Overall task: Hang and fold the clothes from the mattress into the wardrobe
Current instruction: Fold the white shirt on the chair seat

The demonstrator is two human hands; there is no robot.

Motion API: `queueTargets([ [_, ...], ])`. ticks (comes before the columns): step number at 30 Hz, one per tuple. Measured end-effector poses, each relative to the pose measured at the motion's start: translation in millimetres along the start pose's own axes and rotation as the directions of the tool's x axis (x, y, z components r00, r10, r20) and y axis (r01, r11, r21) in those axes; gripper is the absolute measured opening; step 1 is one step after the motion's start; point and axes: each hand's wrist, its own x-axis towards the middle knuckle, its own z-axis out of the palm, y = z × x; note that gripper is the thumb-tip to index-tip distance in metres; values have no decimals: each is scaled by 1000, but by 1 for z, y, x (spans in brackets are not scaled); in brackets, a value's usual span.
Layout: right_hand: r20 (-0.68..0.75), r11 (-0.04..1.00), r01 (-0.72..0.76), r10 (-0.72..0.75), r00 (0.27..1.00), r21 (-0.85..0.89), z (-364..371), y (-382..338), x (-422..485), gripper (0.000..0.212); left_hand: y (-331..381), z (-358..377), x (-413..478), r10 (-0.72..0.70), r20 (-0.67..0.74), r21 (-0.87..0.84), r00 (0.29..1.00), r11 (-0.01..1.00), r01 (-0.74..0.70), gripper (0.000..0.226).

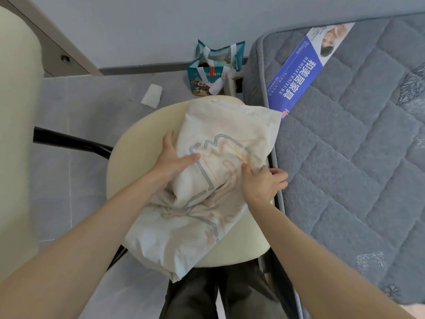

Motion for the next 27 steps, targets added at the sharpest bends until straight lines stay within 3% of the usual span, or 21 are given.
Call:
queueTargets([
  [1,57,999,35,-35,998,10,-3,2,1,39,-1,-4,-1,55,58,60,997,996,-59,100],
  [3,200,983,7,-44,979,186,-14,2,2,26,0,-11,-3,175,170,185,970,961,-205,107],
  [6,338,899,-111,-44,940,424,-35,-4,0,19,10,-20,-5,280,199,293,939,898,-329,90],
  [9,327,832,-24,-191,926,555,-60,-20,-8,35,32,-34,-13,362,131,405,923,830,-383,70],
  [12,448,856,135,-389,805,499,-85,-48,-12,63,57,-55,-31,399,63,512,915,774,-373,60],
  [17,650,897,275,-440,619,346,-129,-107,-26,58,102,-93,-69,557,-18,618,830,659,-429,34],
  [19,618,835,501,-521,589,226,-146,-130,-35,69,119,-108,-84,605,-66,641,794,635,-431,30],
  [21,506,711,696,-639,579,102,-161,-154,-42,61,136,-120,-99,654,-108,696,749,588,-413,27],
  [24,290,588,807,-783,550,57,-180,-185,-50,34,161,-133,-118,717,-168,776,676,519,-358,25],
  [27,130,449,889,-880,458,-91,-192,-200,-52,19,171,-141,-130,781,-215,803,586,483,-349,20],
])
